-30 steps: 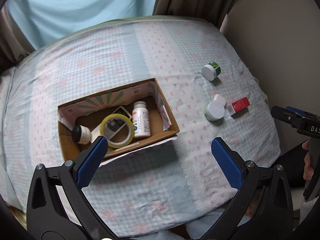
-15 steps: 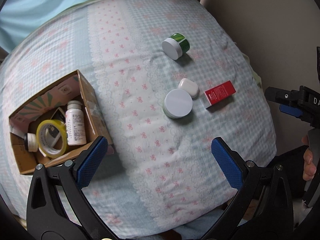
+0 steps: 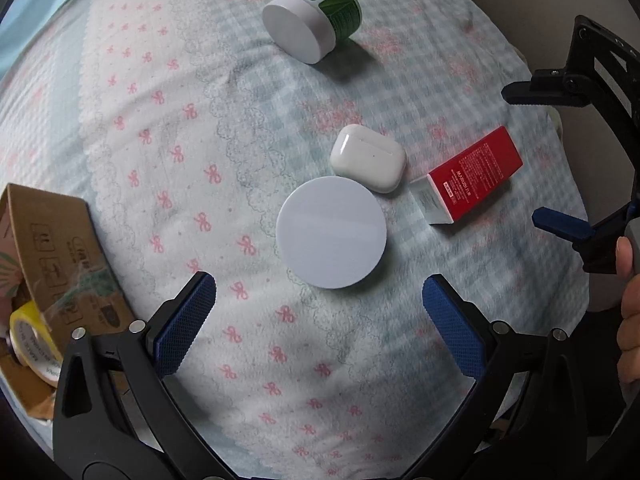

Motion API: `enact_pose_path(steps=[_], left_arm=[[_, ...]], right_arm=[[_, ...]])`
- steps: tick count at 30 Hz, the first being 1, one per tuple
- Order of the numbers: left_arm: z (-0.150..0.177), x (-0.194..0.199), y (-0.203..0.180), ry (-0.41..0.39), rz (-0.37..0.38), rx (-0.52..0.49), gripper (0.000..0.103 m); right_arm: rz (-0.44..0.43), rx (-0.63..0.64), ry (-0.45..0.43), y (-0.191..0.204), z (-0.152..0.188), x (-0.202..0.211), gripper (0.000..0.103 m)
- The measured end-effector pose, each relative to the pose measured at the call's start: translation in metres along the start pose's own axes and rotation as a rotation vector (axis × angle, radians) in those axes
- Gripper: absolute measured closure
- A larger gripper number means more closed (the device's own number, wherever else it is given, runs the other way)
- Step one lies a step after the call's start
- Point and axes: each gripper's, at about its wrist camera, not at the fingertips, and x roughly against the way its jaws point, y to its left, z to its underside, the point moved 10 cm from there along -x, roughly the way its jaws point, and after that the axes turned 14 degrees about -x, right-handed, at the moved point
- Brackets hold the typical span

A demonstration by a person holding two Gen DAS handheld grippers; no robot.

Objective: Organize rigid objects
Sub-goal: 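Grasp the white round lid with the left tool while the right tool grasps the red box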

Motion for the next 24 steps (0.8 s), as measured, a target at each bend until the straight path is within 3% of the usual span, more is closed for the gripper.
enact_pose_path(steps=[5, 7, 10, 16, 17, 24], left_arm=[[-0.013, -0.037, -0.006, 0.039, 0.008, -0.075, 0.003], [-0.015, -0.046, -0.008, 0.046, 0.017, -0.1, 0.007], [-0.017, -0.056, -0.01, 0.055, 0.02, -0.129, 0.014], [-0.021, -0.063, -0.006, 0.055, 0.027, -0.15, 0.027], [-0.022, -0.063, -0.006, 0.054, 0.02, -0.158, 0.032], [-0.023, -0.061, -0.006, 0.048, 0.005, -0.203, 0.032]], right_arm=[[-0.03, -0.245, 0.018, -0.011, -0.012, -0.029, 0.009], [-0.033, -0.319, 0.033, -0.017, -0.014, -0.038, 0.023], [-0.019, -0.406, 0.051, -0.027, -0.014, -0.049, 0.031], [0.013, -0.488, 0.058, -0.035, -0.015, -0.058, 0.051], [0.025, -0.494, 0.056, -0.036, -0.015, -0.058, 0.052], [0.04, -0.483, 0.031, -0.038, -0.017, -0.054, 0.056]])
